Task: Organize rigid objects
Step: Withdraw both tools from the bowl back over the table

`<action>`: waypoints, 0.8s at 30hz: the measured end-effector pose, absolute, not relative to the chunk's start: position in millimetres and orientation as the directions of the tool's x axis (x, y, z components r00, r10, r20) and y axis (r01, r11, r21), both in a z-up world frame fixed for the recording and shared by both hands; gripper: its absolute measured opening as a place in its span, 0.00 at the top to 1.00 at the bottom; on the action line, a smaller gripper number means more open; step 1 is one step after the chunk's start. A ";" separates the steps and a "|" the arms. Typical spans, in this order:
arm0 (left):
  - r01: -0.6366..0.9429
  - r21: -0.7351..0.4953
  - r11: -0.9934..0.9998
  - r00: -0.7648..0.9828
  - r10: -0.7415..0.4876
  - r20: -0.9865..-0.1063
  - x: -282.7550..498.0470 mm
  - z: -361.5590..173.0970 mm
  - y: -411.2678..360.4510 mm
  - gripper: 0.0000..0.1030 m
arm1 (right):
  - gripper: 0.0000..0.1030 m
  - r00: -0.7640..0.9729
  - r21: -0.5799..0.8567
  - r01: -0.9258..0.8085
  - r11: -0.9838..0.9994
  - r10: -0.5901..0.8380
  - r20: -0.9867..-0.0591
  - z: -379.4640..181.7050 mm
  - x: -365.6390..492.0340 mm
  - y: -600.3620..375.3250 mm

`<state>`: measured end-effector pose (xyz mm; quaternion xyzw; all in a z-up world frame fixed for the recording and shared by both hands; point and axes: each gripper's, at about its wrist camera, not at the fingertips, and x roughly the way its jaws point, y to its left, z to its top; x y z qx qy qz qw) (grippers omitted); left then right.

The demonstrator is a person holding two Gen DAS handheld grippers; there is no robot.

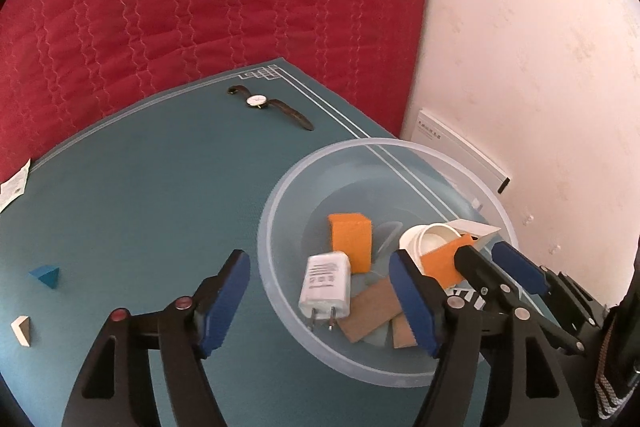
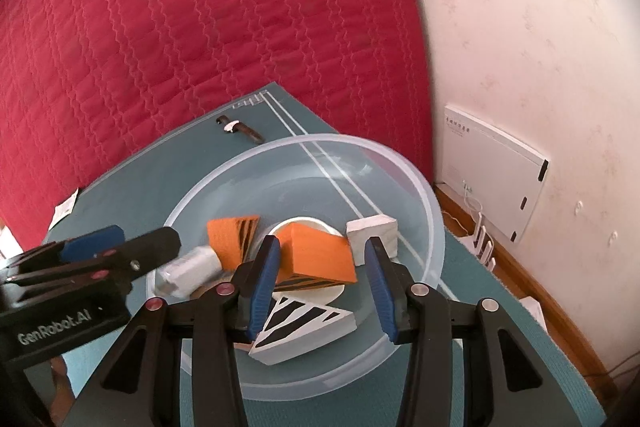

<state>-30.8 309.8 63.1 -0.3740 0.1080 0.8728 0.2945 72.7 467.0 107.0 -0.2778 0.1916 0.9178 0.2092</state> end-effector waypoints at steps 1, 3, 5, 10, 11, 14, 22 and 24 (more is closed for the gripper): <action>-0.593 -0.028 -0.805 -0.551 0.431 -0.715 -30.2 63.3 308.5 0.27 | 0.56 -0.758 0.234 -0.489 -0.840 0.277 -0.591 106.6 72.6 466.7; -0.586 -0.022 -0.810 -0.558 0.423 -0.714 -30.2 63.0 305.7 0.26 | 0.56 -0.757 0.230 -0.488 -0.842 0.277 -0.591 106.5 73.6 466.7; -0.578 -0.020 -0.816 -0.562 0.416 -0.715 -30.7 62.2 302.6 0.25 | 0.56 -0.757 0.227 -0.488 -0.843 0.279 -0.590 106.7 74.1 467.0; -0.559 -0.013 -0.829 -0.571 0.397 -0.719 -30.6 59.3 294.8 0.24 | 0.56 -0.754 0.220 -0.488 -0.845 0.280 -0.594 106.5 73.8 466.1; -0.556 -0.010 -0.831 -0.574 0.393 -0.719 -30.2 58.8 292.7 0.23 | 0.56 -0.754 0.218 -0.487 -0.846 0.281 -0.594 107.3 73.9 464.9; -0.545 -0.001 -0.839 -0.585 0.381 -0.716 -29.7 57.9 287.2 0.20 | 0.56 -0.754 0.208 -0.483 -0.850 0.283 -0.593 108.0 73.8 462.1; -0.506 0.019 -0.863 -0.616 0.345 -0.709 -28.9 57.0 266.1 0.17 | 0.56 -0.761 0.182 -0.468 -0.865 0.290 -0.581 113.5 74.3 452.1; -0.493 0.024 -0.869 -0.623 0.334 -0.707 -28.7 56.2 259.7 0.16 | 0.56 -0.760 0.172 -0.464 -0.869 0.291 -0.581 113.3 74.1 448.9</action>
